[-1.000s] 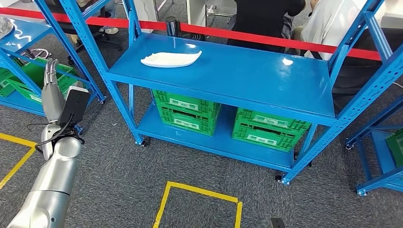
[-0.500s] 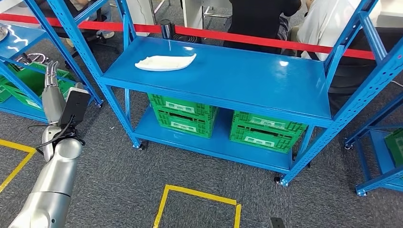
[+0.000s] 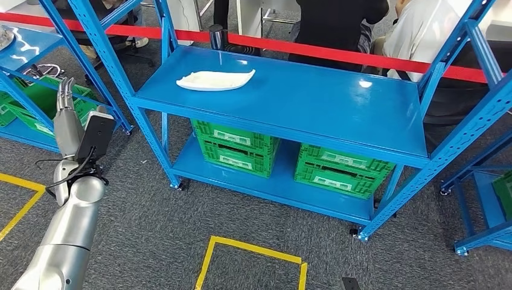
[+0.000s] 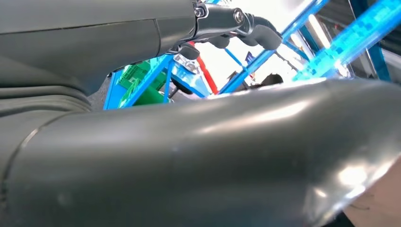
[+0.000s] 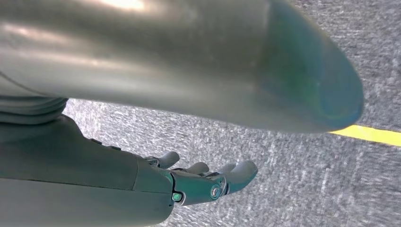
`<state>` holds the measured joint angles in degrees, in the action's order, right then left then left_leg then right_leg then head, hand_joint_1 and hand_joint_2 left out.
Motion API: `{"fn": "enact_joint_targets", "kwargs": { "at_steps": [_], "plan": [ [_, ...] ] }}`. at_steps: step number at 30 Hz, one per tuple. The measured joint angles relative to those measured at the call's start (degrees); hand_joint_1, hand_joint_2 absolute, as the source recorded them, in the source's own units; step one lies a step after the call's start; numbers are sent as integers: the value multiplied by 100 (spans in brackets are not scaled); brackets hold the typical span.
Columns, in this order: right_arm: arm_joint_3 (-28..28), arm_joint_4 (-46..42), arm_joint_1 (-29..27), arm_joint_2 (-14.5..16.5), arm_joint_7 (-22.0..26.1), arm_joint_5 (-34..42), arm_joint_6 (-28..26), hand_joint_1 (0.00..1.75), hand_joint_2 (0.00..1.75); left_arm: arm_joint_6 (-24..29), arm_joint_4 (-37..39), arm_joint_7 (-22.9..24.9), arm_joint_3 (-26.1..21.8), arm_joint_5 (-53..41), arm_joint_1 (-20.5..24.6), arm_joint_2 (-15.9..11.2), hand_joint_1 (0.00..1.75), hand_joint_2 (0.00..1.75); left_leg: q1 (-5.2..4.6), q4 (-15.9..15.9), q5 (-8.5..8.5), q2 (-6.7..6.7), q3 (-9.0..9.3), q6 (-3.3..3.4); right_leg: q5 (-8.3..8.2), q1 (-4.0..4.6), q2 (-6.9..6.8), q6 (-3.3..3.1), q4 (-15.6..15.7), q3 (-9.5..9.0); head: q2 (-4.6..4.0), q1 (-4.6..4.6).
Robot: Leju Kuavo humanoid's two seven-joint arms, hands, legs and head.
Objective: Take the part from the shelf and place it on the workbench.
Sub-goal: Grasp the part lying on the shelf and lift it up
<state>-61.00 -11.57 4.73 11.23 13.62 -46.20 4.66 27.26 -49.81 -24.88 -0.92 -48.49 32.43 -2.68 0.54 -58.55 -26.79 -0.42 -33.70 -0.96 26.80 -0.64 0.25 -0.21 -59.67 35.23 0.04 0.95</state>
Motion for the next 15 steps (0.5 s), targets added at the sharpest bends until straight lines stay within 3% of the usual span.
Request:
{"fn": "enact_joint_targets", "kwargs": {
  "at_steps": [4,7,8,9,10,13,15],
  "plan": [
    [-1,1,-2,2,-2,-40,-1,0,0,0,-63,-2,0,-5,-31,-4,0,0,27,-128,-103,7,-59,-138,-26,-6,3,-159,56,-40,1,-13],
    [-1,2,-2,2,-11,-52,-2,0,0,2,-67,-14,0,-4,-52,-16,0,0,34,-1104,-554,15,-549,-197,-13,-10,0,-222,69,-72,0,-35],
    [-2,3,-4,2,-15,-50,-2,0,0,2,-62,-15,0,-4,-70,-20,0,0,34,-1432,-652,16,-734,-206,-6,-6,0,-229,66,-76,0,-36],
    [-3,3,-5,2,-20,-47,-2,0,0,2,-57,-16,0,-3,-88,-22,0,0,34,-1587,-645,16,-837,-205,3,-3,1,-232,63,-82,0,-36],
    [-5,3,-6,2,-25,-46,-2,0,0,2,-55,-19,0,-3,-99,-23,0,0,34,-1518,-530,16,-828,-198,14,-1,3,-229,59,-93,0,-36],
    [-15,3,-4,3,-35,-44,-2,0,0,2,-55,-32,0,-3,-101,-26,0,0,21,-402,26,19,-293,-138,66,7,11,-180,47,-155,1,-36],
    [-27,3,0,4,-40,-43,-2,0,0,2,-55,-35,0,-3,-97,-27,0,0,-7,-5,112,17,-86,-80,92,17,13,-118,50,-174,1,-33]
  ]
}}
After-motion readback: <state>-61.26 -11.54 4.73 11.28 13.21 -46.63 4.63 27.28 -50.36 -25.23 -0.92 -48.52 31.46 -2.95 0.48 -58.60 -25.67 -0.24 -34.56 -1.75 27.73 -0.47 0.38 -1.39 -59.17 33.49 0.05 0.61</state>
